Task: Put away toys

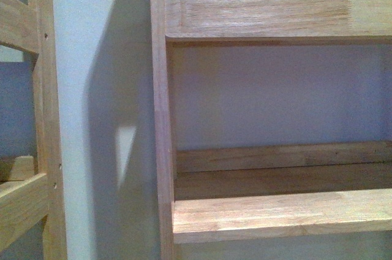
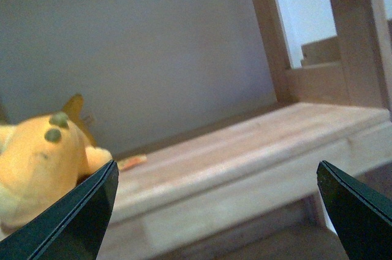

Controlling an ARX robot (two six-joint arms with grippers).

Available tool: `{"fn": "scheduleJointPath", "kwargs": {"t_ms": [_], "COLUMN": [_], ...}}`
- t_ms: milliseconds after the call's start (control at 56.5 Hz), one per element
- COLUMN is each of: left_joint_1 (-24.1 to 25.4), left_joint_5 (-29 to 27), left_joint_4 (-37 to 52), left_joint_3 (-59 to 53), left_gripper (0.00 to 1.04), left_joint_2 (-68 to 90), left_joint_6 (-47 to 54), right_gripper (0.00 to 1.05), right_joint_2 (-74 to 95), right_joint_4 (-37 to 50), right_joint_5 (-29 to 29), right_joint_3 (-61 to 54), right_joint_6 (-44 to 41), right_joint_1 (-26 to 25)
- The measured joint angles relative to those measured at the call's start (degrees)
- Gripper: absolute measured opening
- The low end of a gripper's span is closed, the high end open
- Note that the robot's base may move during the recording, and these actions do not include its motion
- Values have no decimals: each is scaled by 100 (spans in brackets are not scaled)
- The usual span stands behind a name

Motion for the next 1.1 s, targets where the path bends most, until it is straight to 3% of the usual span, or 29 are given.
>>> {"fn": "scheduleJointPath", "kwargs": {"t_ms": [212, 477, 654, 937, 1096], "left_joint_1": [0, 0, 0, 0, 0], "left_joint_5": [0, 0, 0, 0, -2], "left_joint_4": [0, 0, 0, 0, 0], "left_joint_3": [0, 0, 0, 0, 0], "left_gripper": [98, 98, 98, 98, 98], "left_joint_2": [0, 0, 0, 0, 0], "left_joint_6": [0, 0, 0, 0, 0], "right_gripper": [98, 98, 98, 98, 78], "right_joint_2": [-1495, -2470, -2983, -3073, -3209], "right_joint_4": [-402, -468, -323, -258, -1150], "right_joint_5": [-2, 404, 745, 778, -763], "right_joint_3": [-1504, -3047, -4017, -4253, -4245], "right_joint_6": [177, 326, 328, 295, -584], "right_joint_1": [-59, 1038, 1335, 1373, 828]}}
